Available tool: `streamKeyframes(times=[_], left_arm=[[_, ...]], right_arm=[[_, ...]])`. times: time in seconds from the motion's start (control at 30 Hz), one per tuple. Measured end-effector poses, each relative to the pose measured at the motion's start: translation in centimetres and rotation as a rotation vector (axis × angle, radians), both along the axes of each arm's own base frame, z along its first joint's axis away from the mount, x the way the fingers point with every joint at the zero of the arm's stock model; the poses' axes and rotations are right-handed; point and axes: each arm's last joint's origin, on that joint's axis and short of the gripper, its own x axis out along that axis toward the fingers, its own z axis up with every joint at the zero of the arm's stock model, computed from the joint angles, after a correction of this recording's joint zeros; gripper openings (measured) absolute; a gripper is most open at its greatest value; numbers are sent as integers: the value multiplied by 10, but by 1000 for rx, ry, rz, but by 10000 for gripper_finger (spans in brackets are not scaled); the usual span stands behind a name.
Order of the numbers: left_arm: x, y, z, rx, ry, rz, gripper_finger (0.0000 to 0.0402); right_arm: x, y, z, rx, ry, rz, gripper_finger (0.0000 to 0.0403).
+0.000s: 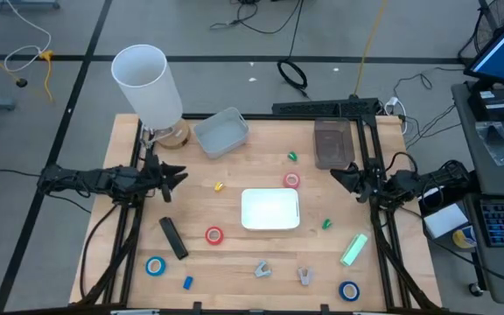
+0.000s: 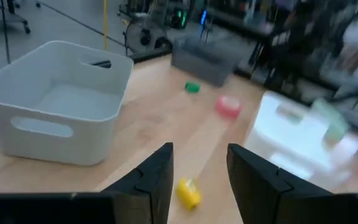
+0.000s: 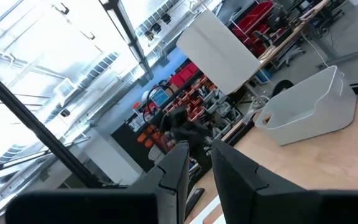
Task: Pick and place Stapler, Stapler remover, tape
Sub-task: Put the black stapler into the black bin
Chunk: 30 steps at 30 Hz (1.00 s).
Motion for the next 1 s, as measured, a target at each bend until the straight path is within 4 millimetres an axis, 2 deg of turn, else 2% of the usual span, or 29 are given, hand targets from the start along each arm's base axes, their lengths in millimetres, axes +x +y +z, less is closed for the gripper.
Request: streamKeyframes(times=[0.2,0.33,0.4,0.5,0.77,1.0], left_arm=[[0,2,29,-175,-375,86,150],[2,-4,43,-101,-465,-80,150],[7,-7,50,-97,-451,-134,150],[17,-14,60,-156,-310,-175,150],[54,-40,92,-415,284,-145,150],[75,-78,97,-720,710,-71,150]], right_arm=[[0,0,0,-16,9,-21,66],[-1,-2,-1,-31,26,-96,66],[-1,-3,-1,-28,32,-130,66],[-1,-4,-1,-23,33,-142,66],[-1,-3,-1,-18,30,-135,66],[-1,-3,-1,-18,30,-135,66]])
